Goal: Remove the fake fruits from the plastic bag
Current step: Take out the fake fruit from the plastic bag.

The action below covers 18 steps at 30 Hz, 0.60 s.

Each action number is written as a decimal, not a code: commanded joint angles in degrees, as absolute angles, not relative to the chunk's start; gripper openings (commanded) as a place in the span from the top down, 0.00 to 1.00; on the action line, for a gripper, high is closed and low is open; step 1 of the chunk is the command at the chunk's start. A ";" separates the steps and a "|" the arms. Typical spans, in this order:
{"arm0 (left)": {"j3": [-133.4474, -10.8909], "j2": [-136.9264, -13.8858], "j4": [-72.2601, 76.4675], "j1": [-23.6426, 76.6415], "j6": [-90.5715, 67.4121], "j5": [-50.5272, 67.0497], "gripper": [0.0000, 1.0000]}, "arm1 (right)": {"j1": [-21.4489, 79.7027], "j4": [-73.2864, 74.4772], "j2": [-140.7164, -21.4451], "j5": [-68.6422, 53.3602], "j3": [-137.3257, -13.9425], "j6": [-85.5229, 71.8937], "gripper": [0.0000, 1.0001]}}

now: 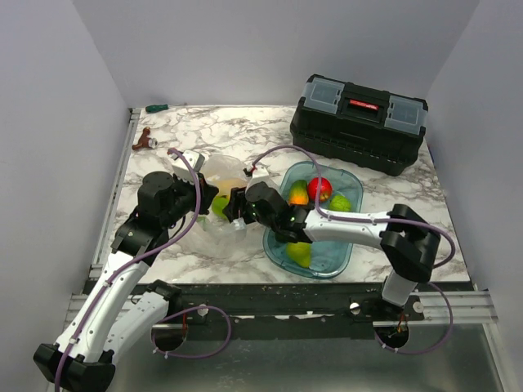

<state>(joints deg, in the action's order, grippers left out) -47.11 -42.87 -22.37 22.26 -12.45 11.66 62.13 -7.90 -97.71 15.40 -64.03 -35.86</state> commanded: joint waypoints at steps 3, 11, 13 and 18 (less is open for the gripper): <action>-47.64 -42.42 -21.46 22.58 -12.62 14.74 1.00 | 62.19 -14.95 -103.64 20.57 -66.63 -32.60 0.37; -48.25 -44.30 -21.98 23.19 -12.31 18.17 1.00 | 62.18 -13.97 -111.89 24.23 -73.99 -25.05 0.25; -48.16 -44.30 -21.89 23.36 -12.22 18.24 1.00 | 62.19 -13.39 -113.26 25.31 -75.21 -24.04 0.22; -48.34 -44.67 -22.06 23.47 -12.17 18.13 1.00 | 62.14 -12.09 -116.62 27.32 -77.03 -22.04 0.17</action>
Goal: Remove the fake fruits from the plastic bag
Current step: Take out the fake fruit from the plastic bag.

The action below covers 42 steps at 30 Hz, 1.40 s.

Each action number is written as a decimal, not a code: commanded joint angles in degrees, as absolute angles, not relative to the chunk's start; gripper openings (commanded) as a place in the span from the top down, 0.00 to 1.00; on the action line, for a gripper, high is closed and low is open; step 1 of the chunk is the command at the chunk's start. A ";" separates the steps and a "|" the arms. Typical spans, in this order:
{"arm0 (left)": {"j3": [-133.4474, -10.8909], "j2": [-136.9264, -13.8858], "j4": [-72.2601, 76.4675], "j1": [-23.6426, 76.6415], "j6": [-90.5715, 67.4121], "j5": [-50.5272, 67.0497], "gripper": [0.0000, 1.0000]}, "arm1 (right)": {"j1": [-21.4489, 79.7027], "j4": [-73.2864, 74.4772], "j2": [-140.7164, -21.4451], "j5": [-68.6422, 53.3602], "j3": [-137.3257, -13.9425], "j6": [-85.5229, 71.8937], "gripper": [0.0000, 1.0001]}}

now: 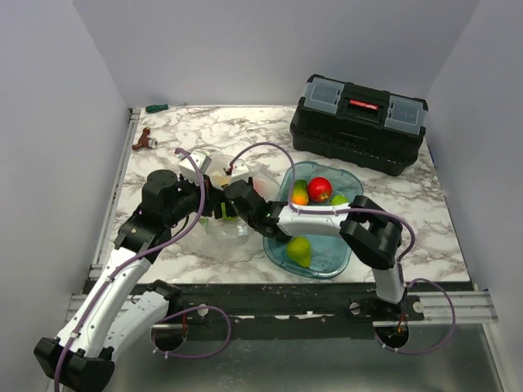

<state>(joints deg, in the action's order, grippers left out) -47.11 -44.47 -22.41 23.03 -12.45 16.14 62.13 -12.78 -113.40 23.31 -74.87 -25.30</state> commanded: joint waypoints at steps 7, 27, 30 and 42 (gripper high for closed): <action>-48.25 -44.77 -21.97 23.47 -12.14 17.31 1.00 | 62.17 -11.16 -121.70 28.24 -78.38 -22.25 0.17; -48.25 -45.75 -22.10 23.55 -12.13 16.70 1.00 | 62.17 -9.51 -124.83 27.24 -80.56 -22.23 0.56; -48.25 -45.76 -22.15 23.55 -12.13 16.45 1.00 | 62.14 -9.69 -122.58 26.37 -79.28 -23.00 0.66; -48.11 -44.72 -22.26 23.55 -12.17 14.45 1.00 | 62.15 -12.13 -110.11 18.13 -71.46 -28.00 0.89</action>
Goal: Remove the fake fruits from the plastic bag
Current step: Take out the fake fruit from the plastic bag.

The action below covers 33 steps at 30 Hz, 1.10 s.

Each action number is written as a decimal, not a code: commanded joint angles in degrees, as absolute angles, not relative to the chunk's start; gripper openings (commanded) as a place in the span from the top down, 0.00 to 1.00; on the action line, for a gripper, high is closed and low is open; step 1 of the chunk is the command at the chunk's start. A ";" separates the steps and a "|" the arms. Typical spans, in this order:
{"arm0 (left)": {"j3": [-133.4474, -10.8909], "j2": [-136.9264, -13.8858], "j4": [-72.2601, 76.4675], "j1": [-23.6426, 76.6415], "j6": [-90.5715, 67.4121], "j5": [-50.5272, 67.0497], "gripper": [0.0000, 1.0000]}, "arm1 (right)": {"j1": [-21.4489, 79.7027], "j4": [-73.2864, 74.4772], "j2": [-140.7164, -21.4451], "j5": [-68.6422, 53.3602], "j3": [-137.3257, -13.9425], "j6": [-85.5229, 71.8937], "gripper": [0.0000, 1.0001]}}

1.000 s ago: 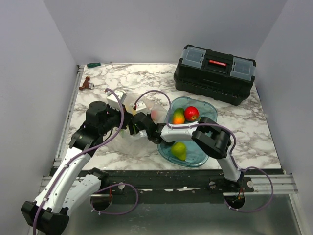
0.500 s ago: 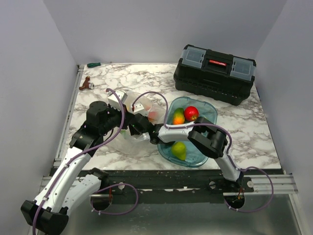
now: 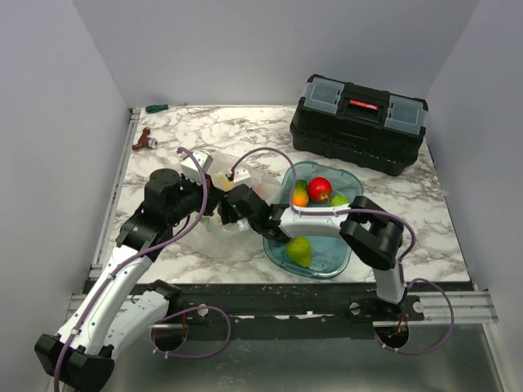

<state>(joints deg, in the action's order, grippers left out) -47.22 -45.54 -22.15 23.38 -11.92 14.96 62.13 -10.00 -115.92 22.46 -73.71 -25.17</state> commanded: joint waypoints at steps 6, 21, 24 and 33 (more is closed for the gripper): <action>-48.17 -44.23 -22.65 23.55 -12.04 13.05 1.00 | 62.21 -13.23 -103.64 13.66 -66.72 -31.02 0.94; -47.99 -42.44 -22.69 23.56 -12.04 9.02 1.00 | 62.20 -12.54 -95.73 11.79 -59.81 -32.34 0.97; -47.47 -41.29 -22.17 23.55 -12.15 6.50 1.00 | 62.17 -11.71 -94.21 12.17 -59.13 -32.26 0.98; -47.70 -41.57 -22.53 23.55 -12.22 4.83 1.00 | 62.16 -8.96 -86.86 14.07 -58.32 -31.70 0.99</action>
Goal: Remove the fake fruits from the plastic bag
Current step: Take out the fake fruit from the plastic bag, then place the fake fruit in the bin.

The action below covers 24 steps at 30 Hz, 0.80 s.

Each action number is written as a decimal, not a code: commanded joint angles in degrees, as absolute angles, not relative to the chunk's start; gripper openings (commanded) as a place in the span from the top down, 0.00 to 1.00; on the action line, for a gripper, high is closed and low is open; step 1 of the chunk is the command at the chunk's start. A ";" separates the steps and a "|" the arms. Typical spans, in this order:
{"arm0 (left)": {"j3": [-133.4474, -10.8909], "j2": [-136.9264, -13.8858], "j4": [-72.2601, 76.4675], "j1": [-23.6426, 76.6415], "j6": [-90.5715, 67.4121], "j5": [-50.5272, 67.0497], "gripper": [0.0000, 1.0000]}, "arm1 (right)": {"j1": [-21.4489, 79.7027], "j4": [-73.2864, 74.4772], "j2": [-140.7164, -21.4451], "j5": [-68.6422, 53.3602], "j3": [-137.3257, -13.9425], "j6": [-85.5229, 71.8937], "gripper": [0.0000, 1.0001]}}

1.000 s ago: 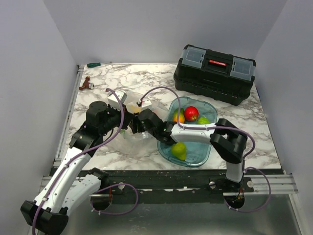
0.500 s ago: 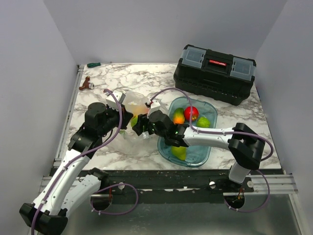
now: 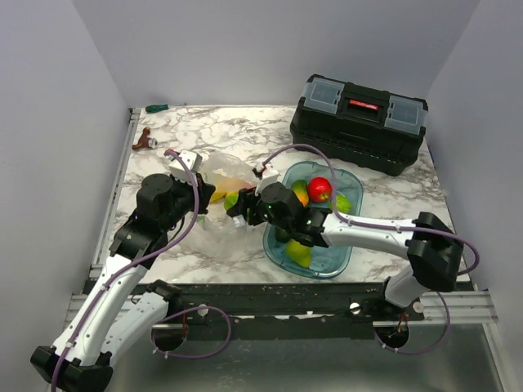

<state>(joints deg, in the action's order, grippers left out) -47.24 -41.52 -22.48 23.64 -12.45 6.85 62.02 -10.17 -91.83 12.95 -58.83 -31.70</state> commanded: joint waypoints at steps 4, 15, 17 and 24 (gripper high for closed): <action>-47.95 -42.02 -23.00 23.55 -12.22 4.92 1.00 | 62.20 -7.15 -81.28 18.41 -55.94 -30.02 0.99; -47.68 -41.95 -22.60 23.47 -12.22 4.87 1.00 | 62.04 -0.81 -64.62 39.53 -42.22 -31.22 0.99; -47.79 -42.01 -22.71 23.47 -12.22 4.88 1.00 | 61.83 3.31 -63.38 43.81 -41.18 -34.44 0.99; -47.63 -42.00 -22.59 23.47 -12.22 4.97 1.00 | 52.10 11.00 -65.80 36.99 -39.72 -44.12 0.99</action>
<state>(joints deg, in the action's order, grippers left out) -47.24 -42.41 -22.83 23.64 -12.45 5.98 59.16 4.80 -64.07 39.55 -40.80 -36.45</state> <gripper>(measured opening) 0.002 0.613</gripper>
